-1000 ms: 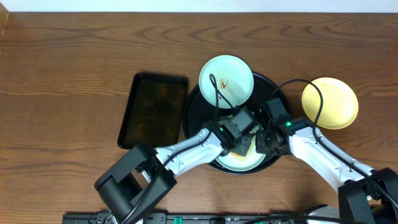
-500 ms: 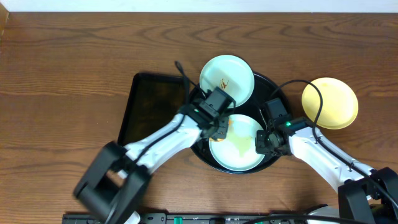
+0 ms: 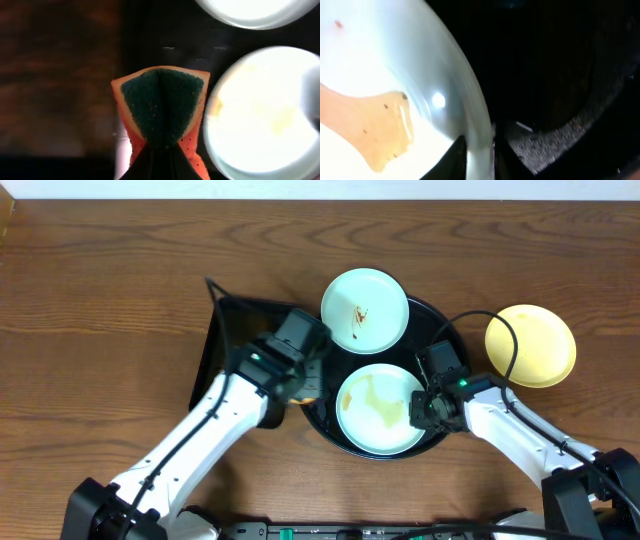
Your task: Clean dirty plates on tray and stack at the side
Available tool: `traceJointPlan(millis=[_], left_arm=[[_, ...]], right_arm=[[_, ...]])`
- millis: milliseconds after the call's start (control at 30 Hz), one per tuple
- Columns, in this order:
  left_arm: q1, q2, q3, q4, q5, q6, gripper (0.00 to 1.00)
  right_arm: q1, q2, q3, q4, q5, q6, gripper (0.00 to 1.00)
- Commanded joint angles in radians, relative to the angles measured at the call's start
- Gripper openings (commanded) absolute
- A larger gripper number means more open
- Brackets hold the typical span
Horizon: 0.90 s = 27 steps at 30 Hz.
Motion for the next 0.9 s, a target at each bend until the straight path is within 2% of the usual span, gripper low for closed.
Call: traceJointPlan(millis=[0,67,167,300,433,733,867], left_arm=[[0.079,-0.005,-0.003,-0.011,-0.072,0.010,0.08],[0.143,-0.005,-0.003,-0.008,-0.072,0.010,0.08],[0.227,-0.005,-0.004,-0.004,-0.036,0.051,0.07],[0.327,-0.005,-0.016,0.016,0.110,0.161,0.08],[0.399,-0.004,-0.018,0.016,0.154,0.175,0.08],[0.462,-0.004,-0.018,0.016,0.169,0.182,0.08],[0.462,-0.004,-0.018,0.016,0.169,0.182,0.08]], right_arm=[[0.008,0.009,-0.051,0.033,0.016,-0.002,0.11],[0.008,0.009,-0.057,0.051,0.016,-0.002,0.01],[0.008,0.009,-0.052,0.064,0.018,-0.003,0.01],[0.008,-0.014,-0.014,0.048,0.045,-0.053,0.01],[0.008,-0.078,0.040,0.002,0.146,-0.077,0.01],[0.008,-0.243,0.096,-0.011,0.356,-0.222,0.01],[0.008,-0.264,0.096,-0.010,0.307,-0.251,0.01]])
